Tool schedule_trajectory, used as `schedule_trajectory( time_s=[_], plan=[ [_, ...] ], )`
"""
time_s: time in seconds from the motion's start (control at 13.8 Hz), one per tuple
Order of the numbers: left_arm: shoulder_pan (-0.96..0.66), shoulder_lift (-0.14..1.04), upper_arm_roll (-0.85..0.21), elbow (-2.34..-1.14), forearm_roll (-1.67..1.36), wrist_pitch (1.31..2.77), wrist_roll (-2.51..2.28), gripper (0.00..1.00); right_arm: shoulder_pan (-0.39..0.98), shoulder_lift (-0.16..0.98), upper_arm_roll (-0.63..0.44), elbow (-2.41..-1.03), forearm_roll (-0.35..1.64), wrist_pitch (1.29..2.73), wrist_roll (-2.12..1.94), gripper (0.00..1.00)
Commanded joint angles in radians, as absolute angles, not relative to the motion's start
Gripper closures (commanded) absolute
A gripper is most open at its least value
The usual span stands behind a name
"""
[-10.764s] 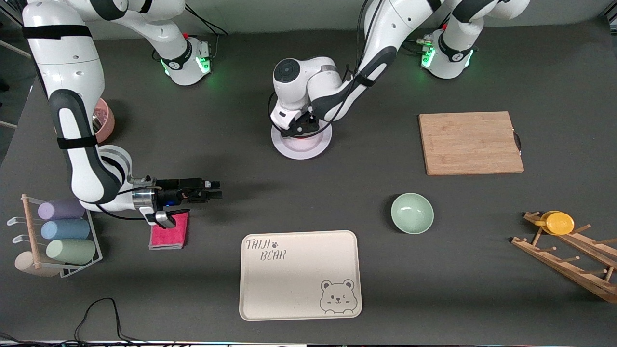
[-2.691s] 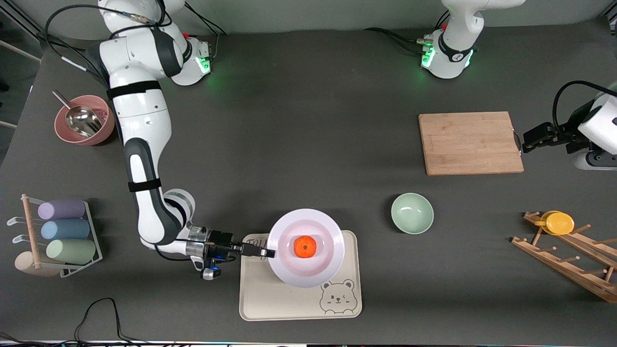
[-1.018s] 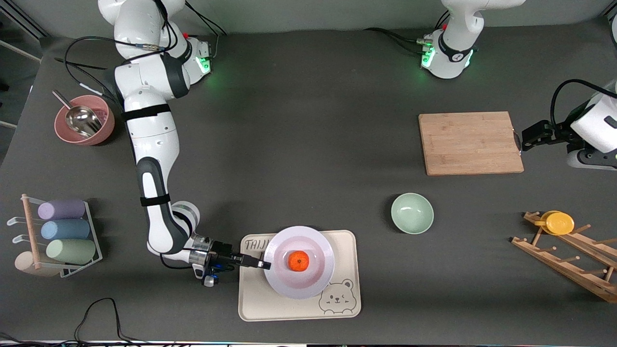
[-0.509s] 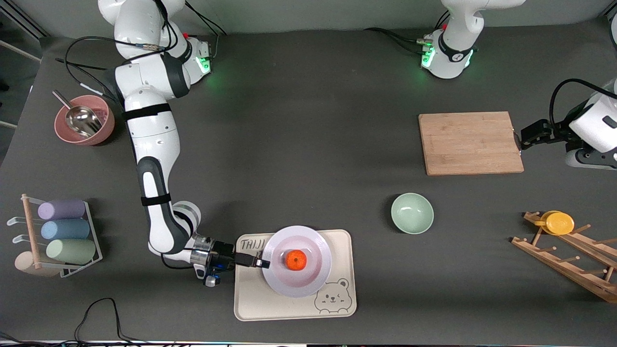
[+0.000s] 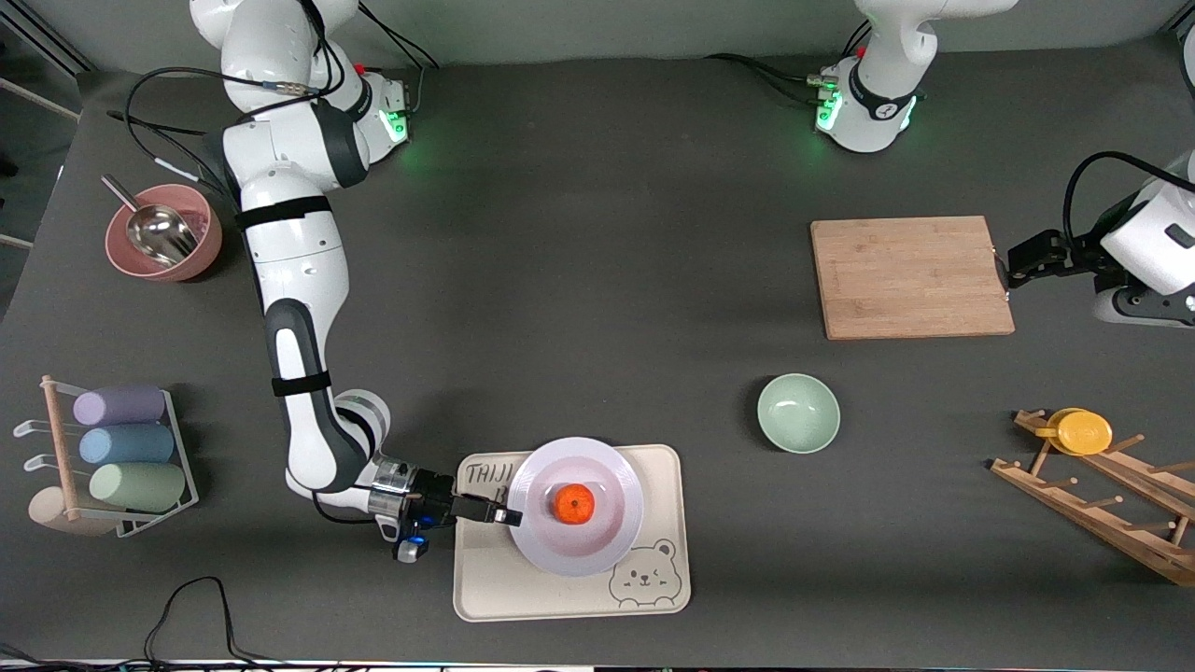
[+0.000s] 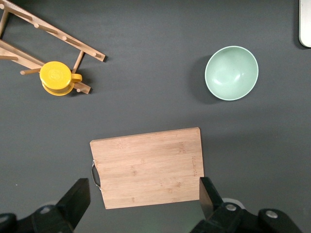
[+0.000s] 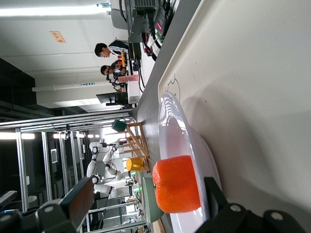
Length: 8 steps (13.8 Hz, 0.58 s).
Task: Place orange and plate with both arms
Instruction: 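Adjust the plate on the placemat and open the right gripper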
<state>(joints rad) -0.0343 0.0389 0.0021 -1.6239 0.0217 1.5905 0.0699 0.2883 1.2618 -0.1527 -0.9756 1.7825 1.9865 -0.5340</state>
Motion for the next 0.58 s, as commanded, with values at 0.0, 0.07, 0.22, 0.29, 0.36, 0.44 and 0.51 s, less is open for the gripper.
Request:
schedule_trajectory(
  time_s=[0.0, 0.07, 0.22, 0.29, 0.36, 0.44, 0.51],
  plan=[
    [-0.034, 0.034, -0.002, -1.617, 0.021, 1.572, 0.074, 0.0, 0.296, 1.23, -0.16, -0.973, 1.72, 2.006, -0.457, 0.0],
    [-0.034, 0.034, -0.002, -1.617, 0.021, 1.572, 0.074, 0.0, 0.296, 1.221, -0.16, -0.973, 1.704, 2.013, -0.442, 0.0],
    [-0.034, 0.035, -0.002, -1.617, 0.021, 1.572, 0.074, 0.0, 0.296, 1.209, -0.16, -0.973, 1.674, 2.017, -0.439, 0.0],
    [-0.034, 0.035, -0.002, -1.617, 0.021, 1.571, 0.072, 0.0, 0.296, 1.203, -0.161, -0.974, 1.672, 2.017, -0.439, 0.0],
    [-0.034, 0.035, -0.002, -1.617, 0.021, 1.572, 0.072, 0.0, 0.293, 1.203, -0.161, -0.973, 1.672, 2.017, -0.439, 0.0],
    [-0.034, 0.035, -0.002, -1.617, 0.021, 1.572, 0.072, 0.0, 0.293, 1.2, -0.161, -0.974, 1.672, 2.017, -0.439, 0.0],
    [-0.034, 0.035, -0.002, -1.617, 0.021, 1.572, 0.072, 0.0, 0.293, 1.19, -0.161, -0.974, 1.663, 2.017, -0.437, 0.0]
  ],
)
